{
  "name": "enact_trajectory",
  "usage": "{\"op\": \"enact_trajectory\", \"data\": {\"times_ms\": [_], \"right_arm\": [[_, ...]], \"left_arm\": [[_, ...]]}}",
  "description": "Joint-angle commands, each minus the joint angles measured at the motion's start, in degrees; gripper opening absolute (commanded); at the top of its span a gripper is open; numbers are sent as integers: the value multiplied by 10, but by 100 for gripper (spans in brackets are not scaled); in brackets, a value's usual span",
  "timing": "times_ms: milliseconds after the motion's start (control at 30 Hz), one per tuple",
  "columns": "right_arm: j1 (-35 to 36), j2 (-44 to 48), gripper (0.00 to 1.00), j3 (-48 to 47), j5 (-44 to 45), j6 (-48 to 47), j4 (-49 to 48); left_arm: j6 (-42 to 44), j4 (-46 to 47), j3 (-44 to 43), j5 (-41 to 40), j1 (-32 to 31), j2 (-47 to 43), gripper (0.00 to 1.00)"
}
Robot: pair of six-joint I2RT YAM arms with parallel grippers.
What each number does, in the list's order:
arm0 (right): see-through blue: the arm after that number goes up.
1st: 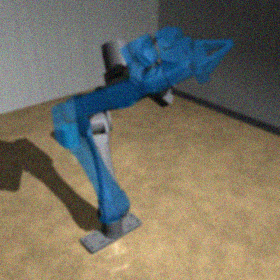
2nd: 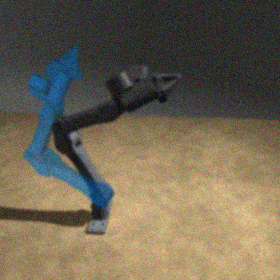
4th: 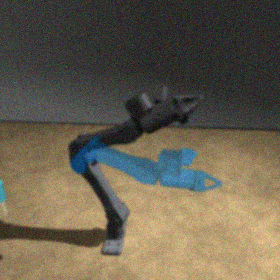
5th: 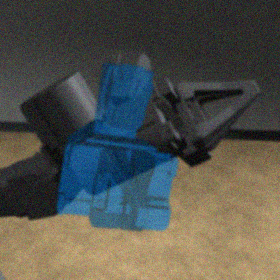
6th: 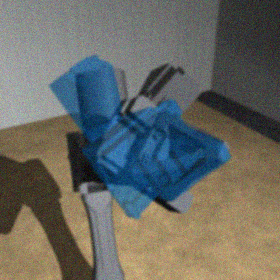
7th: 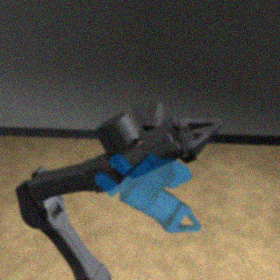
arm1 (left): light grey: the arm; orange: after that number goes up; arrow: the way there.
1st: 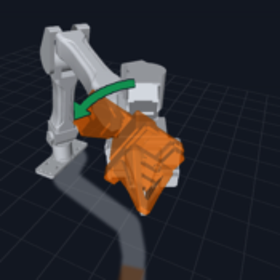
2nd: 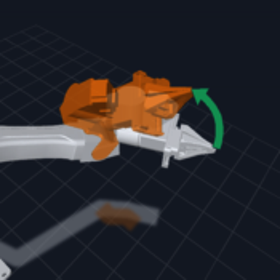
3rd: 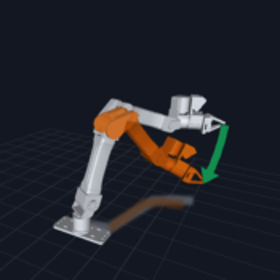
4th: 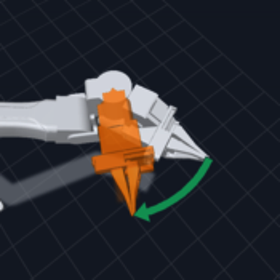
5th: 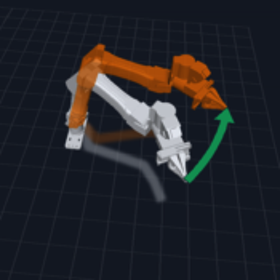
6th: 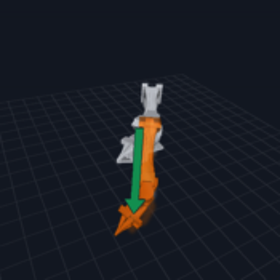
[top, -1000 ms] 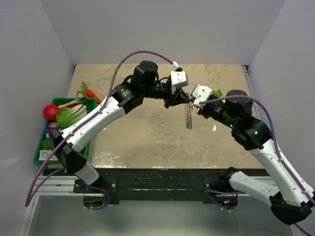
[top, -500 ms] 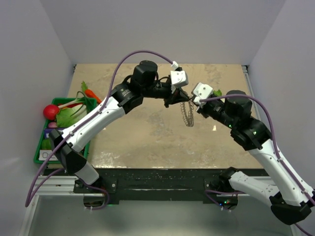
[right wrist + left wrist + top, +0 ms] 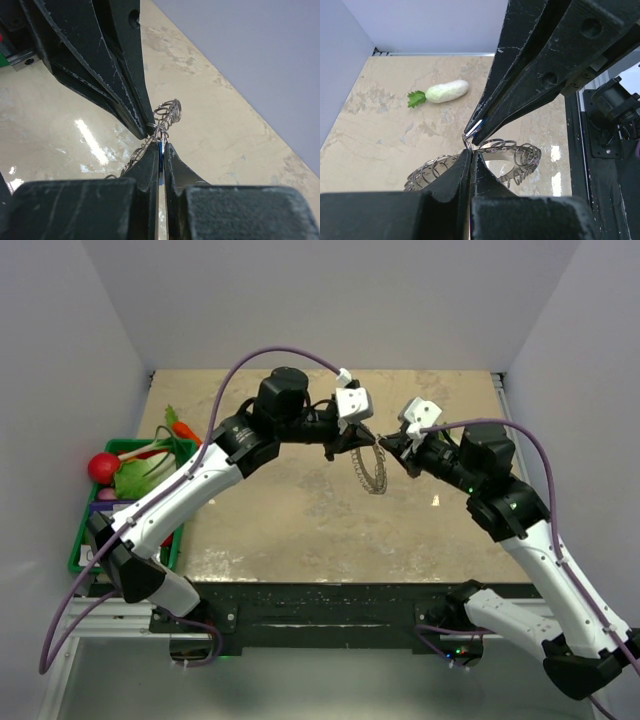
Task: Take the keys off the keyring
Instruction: Remove the key from the keyring.
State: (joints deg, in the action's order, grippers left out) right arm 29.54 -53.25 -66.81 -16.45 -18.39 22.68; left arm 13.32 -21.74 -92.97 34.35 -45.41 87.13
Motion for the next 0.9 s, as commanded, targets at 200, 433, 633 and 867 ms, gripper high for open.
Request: {"op": "enact_trajectory", "data": {"times_ms": [200, 433, 633, 867], "right_arm": [[-34, -10, 0, 15, -31, 6, -25], [-36, -20, 0, 37, -51, 13, -40], [-40, -26, 0, 41, -132, 6, -20], [-41, -28, 0, 33, -168, -16, 5]], "left_arm": [[11, -13, -7, 62, -1, -57, 0], [24, -27, -13, 110, 0, -66, 0], [36, -40, -15, 133, 0, -78, 0], [47, -47, -14, 146, 1, -83, 0]]}}
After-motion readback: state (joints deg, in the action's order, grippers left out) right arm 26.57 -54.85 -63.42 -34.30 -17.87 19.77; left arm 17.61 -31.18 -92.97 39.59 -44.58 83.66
